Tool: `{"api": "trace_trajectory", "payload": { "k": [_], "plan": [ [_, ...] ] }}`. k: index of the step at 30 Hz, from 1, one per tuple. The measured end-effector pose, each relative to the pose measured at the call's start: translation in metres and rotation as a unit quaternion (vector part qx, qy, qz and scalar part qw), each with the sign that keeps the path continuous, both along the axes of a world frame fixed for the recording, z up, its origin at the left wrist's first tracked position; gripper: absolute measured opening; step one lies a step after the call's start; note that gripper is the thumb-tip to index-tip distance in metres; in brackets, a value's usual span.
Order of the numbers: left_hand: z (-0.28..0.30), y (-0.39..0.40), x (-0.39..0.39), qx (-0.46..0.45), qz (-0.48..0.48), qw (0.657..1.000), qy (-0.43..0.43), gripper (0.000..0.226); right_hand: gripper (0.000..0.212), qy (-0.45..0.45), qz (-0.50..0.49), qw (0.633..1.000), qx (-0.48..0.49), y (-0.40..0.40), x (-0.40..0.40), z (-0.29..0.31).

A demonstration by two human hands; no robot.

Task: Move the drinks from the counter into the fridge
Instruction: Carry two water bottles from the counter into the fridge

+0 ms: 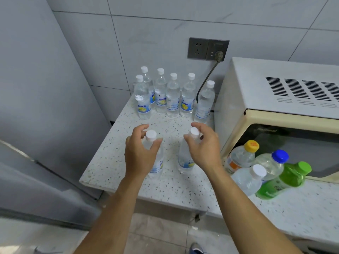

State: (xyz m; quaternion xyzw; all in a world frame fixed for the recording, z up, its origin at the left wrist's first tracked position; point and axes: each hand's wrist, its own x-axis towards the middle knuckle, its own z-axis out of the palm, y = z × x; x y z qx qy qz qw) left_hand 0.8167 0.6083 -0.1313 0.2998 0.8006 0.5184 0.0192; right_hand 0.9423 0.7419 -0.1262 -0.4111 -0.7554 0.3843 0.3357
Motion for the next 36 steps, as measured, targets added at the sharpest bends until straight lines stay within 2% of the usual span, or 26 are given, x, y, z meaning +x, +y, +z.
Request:
{"api": "trace_trajectory", "payload": {
  "k": [2, 5, 8, 12, 19, 24, 27, 30, 32, 36],
  "plan": [
    [-0.016, -0.003, 0.003, 0.005, -0.016, 0.999, -0.047, 0.060, 0.054, 0.018, -0.028, 0.999, -0.039, -0.001, 0.007, -0.013],
    [-0.046, -0.007, 0.009, -0.005, -0.034, 0.991, -0.133, 0.074, 0.071, 0.038, -0.018, 0.987, -0.155, -0.010, 0.015, -0.039],
    [-0.074, -0.008, 0.010, -0.032, -0.036, 0.980, -0.193, 0.082, 0.067, 0.025, 0.013, 0.980, -0.198, -0.014, 0.015, -0.064],
    [-0.096, -0.010, 0.004, -0.041, -0.032, 0.969, -0.240, 0.076, 0.071, 0.014, 0.006, 0.977, -0.211, -0.014, 0.008, -0.082],
    [-0.100, -0.022, 0.013, 0.010, -0.013, 0.965, -0.261, 0.059, 0.065, 0.058, -0.001, 0.972, -0.228, -0.029, 0.020, -0.084],
    [-0.099, -0.060, 0.029, 0.030, -0.049, 0.947, -0.317, 0.048, 0.047, 0.098, 0.029, 0.960, -0.261, -0.056, 0.053, -0.086],
    [-0.090, -0.093, 0.049, 0.058, -0.113, 0.916, -0.380, 0.057, 0.047, 0.123, 0.075, 0.932, -0.333, -0.069, 0.080, -0.090],
    [-0.083, -0.122, 0.075, 0.079, -0.149, 0.885, -0.433, 0.063, 0.061, 0.153, 0.155, 0.885, -0.412, -0.076, 0.109, -0.092],
    [-0.079, -0.140, 0.098, 0.104, -0.120, 0.866, -0.473, 0.054, 0.062, 0.163, 0.197, 0.843, -0.473, -0.081, 0.127, -0.092],
    [-0.074, -0.170, 0.150, 0.137, -0.025, 0.824, -0.549, 0.052, 0.039, 0.148, 0.237, 0.758, -0.590, -0.095, 0.156, -0.102]
  ]
}}
